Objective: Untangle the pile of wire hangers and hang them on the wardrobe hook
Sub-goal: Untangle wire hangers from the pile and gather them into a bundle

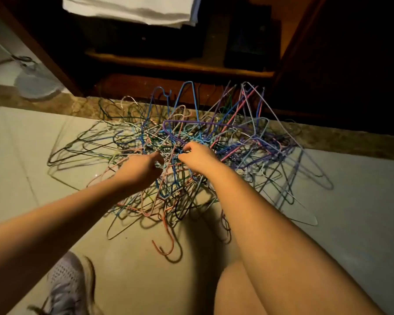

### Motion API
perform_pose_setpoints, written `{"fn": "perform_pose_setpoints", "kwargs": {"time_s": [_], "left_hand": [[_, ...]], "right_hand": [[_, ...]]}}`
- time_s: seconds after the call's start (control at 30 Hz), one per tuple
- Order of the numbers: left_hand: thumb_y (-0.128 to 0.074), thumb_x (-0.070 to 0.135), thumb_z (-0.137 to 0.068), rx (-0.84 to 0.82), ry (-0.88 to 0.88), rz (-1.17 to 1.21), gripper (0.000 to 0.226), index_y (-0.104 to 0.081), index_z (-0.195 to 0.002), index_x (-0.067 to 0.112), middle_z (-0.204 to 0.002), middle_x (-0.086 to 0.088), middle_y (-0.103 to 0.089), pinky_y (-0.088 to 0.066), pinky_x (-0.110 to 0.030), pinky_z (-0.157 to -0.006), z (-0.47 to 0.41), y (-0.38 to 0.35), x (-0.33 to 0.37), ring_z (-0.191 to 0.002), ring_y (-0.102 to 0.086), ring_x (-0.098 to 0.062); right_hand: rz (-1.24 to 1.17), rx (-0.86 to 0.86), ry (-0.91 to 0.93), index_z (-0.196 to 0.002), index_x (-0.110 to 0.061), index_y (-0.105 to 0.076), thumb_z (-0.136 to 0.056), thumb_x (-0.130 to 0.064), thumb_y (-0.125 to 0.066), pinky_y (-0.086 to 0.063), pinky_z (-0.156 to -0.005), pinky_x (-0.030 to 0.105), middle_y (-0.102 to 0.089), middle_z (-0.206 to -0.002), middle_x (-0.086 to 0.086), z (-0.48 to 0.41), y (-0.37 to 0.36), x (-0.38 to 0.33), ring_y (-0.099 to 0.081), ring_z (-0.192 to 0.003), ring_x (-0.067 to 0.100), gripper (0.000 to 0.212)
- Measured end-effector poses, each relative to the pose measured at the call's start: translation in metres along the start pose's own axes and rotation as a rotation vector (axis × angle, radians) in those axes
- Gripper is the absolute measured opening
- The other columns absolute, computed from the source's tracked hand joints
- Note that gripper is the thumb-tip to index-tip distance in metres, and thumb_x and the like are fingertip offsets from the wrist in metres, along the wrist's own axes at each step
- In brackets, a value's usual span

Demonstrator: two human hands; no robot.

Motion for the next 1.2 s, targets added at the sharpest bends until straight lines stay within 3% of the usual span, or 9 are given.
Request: {"fn": "perform_pose_setpoints", "kwargs": {"time_s": [0.1,0.23,0.4,0.6,0.7,0.83,0.97,1.07,1.2], "left_hand": [[-0.052,0.016,-0.091,-0.028,-0.043,0.025,0.032,-0.055,-0.123,0.02,-0.11,-0.011,-0.067,-0.047,-0.029,-0.077,-0.021,-0.004,0.003,-0.094,-0.062,-0.026],[-0.049,0.013,-0.092,-0.029,-0.183,0.056,0.032,-0.055,-0.124,0.017,-0.112,-0.012,-0.065,-0.046,-0.028,-0.076,-0.048,-0.008,0.019,-0.093,-0.062,-0.025],[-0.05,0.023,-0.093,-0.029,-0.346,-0.043,0.029,-0.055,-0.122,0.023,-0.122,-0.01,-0.054,-0.044,-0.036,-0.088,-0.085,-0.017,0.027,-0.108,-0.05,-0.028],[-0.054,0.03,-0.089,0.126,-0.353,-0.213,0.045,-0.044,-0.133,0.027,-0.144,-0.011,-0.031,-0.023,-0.05,-0.107,-0.115,-0.021,0.039,-0.135,-0.022,-0.033],[-0.057,0.032,-0.087,0.205,-0.342,-0.189,0.058,-0.034,-0.139,0.024,-0.151,-0.014,-0.022,-0.011,-0.056,-0.112,-0.128,-0.02,0.034,-0.14,-0.016,-0.033],[-0.051,0.041,-0.09,0.21,-0.256,-0.136,0.062,-0.026,-0.143,0.022,-0.146,-0.017,-0.033,-0.01,-0.059,-0.11,-0.154,-0.014,0.023,-0.136,-0.027,-0.035],[-0.044,0.042,-0.094,0.14,-0.26,-0.164,0.051,-0.034,-0.137,0.018,-0.131,-0.015,-0.052,-0.028,-0.053,-0.101,-0.159,-0.017,0.022,-0.119,-0.048,-0.036],[-0.046,0.034,-0.093,0.207,-0.302,-0.163,0.05,-0.034,-0.139,0.021,-0.125,-0.02,-0.051,-0.034,-0.049,-0.095,-0.154,-0.014,0.02,-0.115,-0.047,-0.038],[-0.044,0.036,-0.094,0.228,-0.381,-0.287,0.054,-0.026,-0.144,0.034,-0.132,-0.014,-0.043,-0.029,-0.047,-0.101,-0.144,-0.015,0.014,-0.121,-0.041,-0.034]], "right_hand": [[0.118,0.02,-0.052,-0.13,-0.017,-0.048,-0.094,-0.03,-0.049,-0.042,-0.08,0.03,-0.053,-0.127,0.008,-0.001,0.009,0.017,-0.053,-0.108,0.027,0.039],[0.197,0.065,-0.241,-0.125,-0.016,-0.053,-0.092,-0.027,-0.052,-0.044,-0.085,0.03,-0.056,-0.125,0.01,0.0,0.022,0.073,-0.055,-0.109,0.028,0.035],[0.166,0.298,-0.391,-0.125,-0.018,-0.053,-0.092,-0.022,-0.051,-0.046,-0.079,0.03,-0.06,-0.121,0.01,0.004,0.039,0.127,-0.058,-0.099,0.028,0.033],[0.117,0.551,-0.404,-0.13,-0.017,-0.048,-0.091,-0.02,-0.053,-0.044,-0.083,0.031,-0.051,-0.129,0.011,-0.013,0.03,0.147,-0.054,-0.109,0.031,0.04],[0.156,0.659,-0.353,-0.137,-0.017,-0.042,-0.092,-0.018,-0.052,-0.04,-0.095,0.036,-0.043,-0.139,0.008,-0.024,0.03,0.149,-0.046,-0.12,0.031,0.046],[0.241,0.698,-0.381,-0.145,-0.019,-0.028,-0.094,-0.018,-0.047,-0.03,-0.106,0.04,-0.034,-0.148,0.005,-0.037,0.046,0.158,-0.031,-0.132,0.029,0.055],[0.35,0.595,-0.45,-0.148,-0.023,-0.017,-0.095,-0.018,-0.043,-0.02,-0.111,0.042,-0.027,-0.152,0.001,-0.05,0.061,0.171,-0.022,-0.138,0.026,0.06],[0.402,0.567,-0.455,-0.144,-0.021,-0.028,-0.093,-0.013,-0.043,-0.016,-0.111,0.045,-0.033,-0.147,0.005,-0.06,0.068,0.178,-0.026,-0.134,0.027,0.053],[0.527,0.697,-0.329,-0.119,-0.019,-0.056,-0.094,-0.013,-0.043,-0.024,-0.105,0.041,-0.056,-0.123,0.009,-0.069,0.079,0.179,-0.044,-0.118,0.03,0.029]]}}
Point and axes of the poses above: each hand's wrist, its own z-axis away from the middle knuckle, its own y-axis out of the back of the hand, x = y × z, the point moved 2 cm from there along -z, towards the middle knuckle
